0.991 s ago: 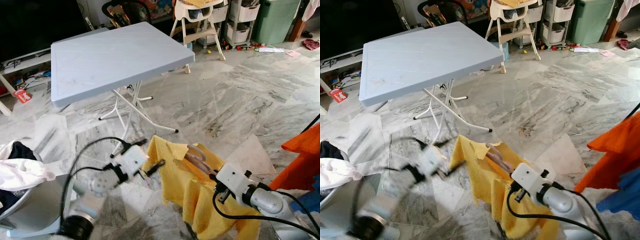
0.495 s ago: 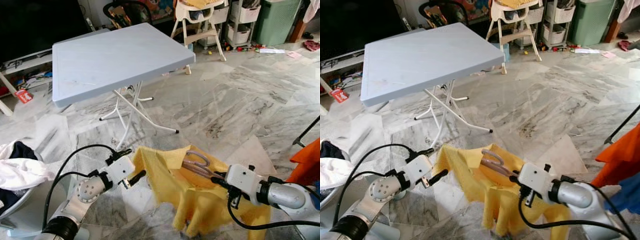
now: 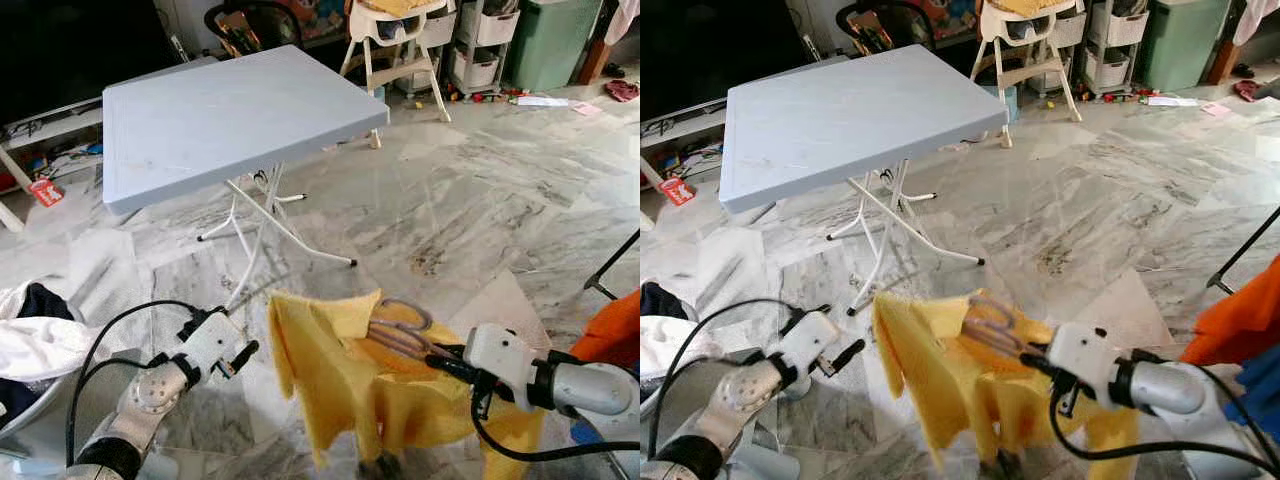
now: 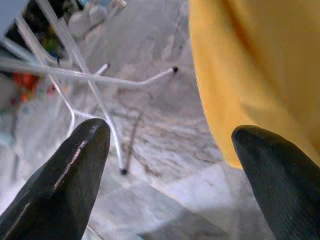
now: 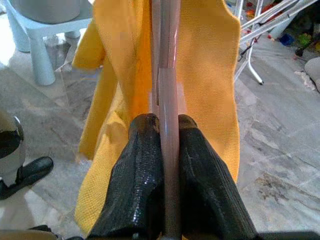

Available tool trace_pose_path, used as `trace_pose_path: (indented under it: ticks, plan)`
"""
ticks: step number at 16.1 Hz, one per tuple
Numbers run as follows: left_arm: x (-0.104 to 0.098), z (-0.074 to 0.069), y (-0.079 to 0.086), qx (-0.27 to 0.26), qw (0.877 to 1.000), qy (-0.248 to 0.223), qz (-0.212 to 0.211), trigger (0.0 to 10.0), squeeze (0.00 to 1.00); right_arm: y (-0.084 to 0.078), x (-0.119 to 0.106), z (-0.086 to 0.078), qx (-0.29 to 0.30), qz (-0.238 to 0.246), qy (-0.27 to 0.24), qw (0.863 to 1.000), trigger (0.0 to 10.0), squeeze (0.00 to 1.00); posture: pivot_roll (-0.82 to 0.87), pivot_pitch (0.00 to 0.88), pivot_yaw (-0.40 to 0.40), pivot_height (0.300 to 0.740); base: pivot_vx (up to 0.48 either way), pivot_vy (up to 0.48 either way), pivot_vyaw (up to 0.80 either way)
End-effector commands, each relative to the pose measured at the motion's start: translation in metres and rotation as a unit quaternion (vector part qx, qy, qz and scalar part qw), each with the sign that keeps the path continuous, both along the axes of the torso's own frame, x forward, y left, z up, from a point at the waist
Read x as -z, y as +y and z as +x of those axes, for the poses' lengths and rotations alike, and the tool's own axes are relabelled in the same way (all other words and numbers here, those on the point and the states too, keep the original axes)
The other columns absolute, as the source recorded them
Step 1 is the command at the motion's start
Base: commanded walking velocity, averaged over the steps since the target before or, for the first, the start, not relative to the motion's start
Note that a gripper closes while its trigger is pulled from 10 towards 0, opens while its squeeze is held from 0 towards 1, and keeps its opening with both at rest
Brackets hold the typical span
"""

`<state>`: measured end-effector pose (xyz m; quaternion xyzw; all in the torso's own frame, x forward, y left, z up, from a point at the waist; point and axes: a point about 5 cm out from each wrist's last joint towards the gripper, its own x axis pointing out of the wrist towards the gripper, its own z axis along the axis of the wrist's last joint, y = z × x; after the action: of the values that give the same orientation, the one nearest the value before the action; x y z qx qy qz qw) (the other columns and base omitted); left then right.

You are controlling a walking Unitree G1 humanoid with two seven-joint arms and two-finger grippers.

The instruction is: Hang hanger

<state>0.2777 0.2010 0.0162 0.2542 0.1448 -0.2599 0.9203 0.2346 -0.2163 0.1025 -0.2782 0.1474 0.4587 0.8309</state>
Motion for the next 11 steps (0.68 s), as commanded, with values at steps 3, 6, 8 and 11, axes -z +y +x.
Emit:
trace_pose_path:
  ticks: [3,6,8,11]
  plan:
    - [-0.006,0.011,-0.002,-0.032,0.998,0.000,-0.050,4.0,0.00,0.011,-0.022,-0.002,-0.033,0.035,-0.017,0.999,10.0,0.00,-0.20,0.020,0.130,0.740,0.000,0.000,0.00]
    - [-0.018,0.022,-0.022,-0.011,0.994,-0.016,-0.106,10.0,0.00,0.012,-0.025,-0.007,-0.041,0.036,-0.009,0.998,10.0,0.00,-0.22,0.023,0.136,0.740,0.000,0.000,0.00]
    - [-0.015,0.022,-0.026,-0.006,0.994,-0.004,-0.112,10.0,0.00,0.014,-0.028,-0.012,-0.054,0.041,0.002,0.998,10.0,0.00,-0.22,0.025,0.142,0.740,0.000,0.000,0.00]
    - [-0.012,0.019,-0.031,0.011,0.990,0.019,-0.142,0.0,0.00,0.013,-0.032,-0.014,-0.051,0.046,0.007,0.998,10.0,0.00,-0.23,0.026,0.147,0.740,0.000,0.000,0.00]
